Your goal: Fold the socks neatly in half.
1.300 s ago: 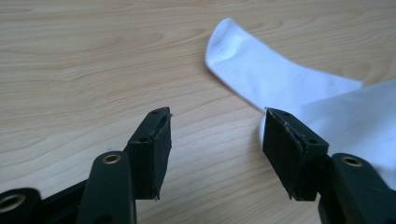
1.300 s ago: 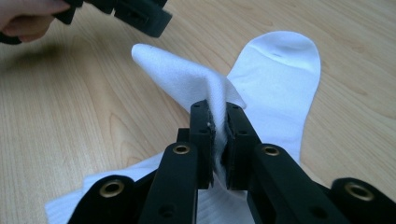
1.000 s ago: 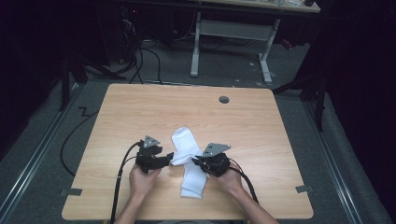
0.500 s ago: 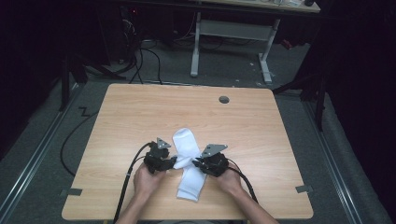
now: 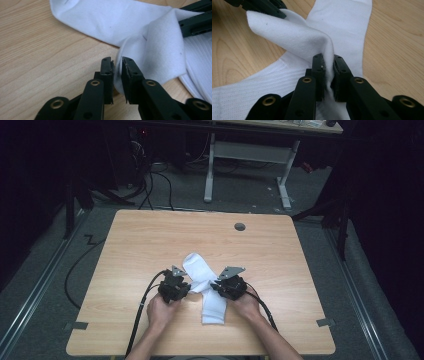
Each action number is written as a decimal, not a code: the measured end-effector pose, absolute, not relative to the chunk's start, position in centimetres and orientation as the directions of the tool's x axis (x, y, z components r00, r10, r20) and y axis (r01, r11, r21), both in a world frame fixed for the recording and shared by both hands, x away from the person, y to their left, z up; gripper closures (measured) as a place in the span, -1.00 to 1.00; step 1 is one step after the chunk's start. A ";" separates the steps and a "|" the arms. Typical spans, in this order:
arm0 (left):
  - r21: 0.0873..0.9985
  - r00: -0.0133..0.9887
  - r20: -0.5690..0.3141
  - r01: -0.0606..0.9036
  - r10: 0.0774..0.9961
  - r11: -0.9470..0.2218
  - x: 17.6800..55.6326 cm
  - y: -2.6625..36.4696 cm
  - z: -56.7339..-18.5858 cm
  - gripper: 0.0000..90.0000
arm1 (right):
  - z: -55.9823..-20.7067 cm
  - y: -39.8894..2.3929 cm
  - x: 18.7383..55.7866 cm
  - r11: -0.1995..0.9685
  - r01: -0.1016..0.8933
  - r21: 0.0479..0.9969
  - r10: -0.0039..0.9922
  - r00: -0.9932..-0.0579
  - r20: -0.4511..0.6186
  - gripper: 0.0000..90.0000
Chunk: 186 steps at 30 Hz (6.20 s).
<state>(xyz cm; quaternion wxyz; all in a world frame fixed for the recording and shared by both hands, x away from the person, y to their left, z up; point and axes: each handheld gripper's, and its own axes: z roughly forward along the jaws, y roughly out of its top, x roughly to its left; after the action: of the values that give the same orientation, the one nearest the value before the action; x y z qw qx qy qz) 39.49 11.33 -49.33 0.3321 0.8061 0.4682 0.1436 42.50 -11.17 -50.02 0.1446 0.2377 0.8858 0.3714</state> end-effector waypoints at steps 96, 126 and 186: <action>0.837 0.502 -0.135 0.519 0.855 -0.173 42.9 13.4 -40.1 0.97 | -46.1 -14.8 38.4 0.547 0.343 0.764 0.551 -0.834 -0.021 0.98; 0.796 0.460 -0.107 0.570 0.882 -0.201 46.1 12.5 -41.7 0.97 | -46.4 -14.1 37.1 0.549 0.357 0.755 0.508 -0.860 0.038 0.97; 0.773 0.492 -0.084 0.581 0.867 -0.255 47.2 11.2 -43.9 0.97 | -47.9 -14.3 40.1 0.438 0.494 0.751 0.721 -0.693 0.036 0.63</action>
<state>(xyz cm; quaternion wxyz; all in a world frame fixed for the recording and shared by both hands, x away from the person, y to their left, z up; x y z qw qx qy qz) 47.24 11.18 -43.86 0.3899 0.7706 0.4696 0.1833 40.15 -14.31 -47.87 0.1467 0.3636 0.8350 0.3860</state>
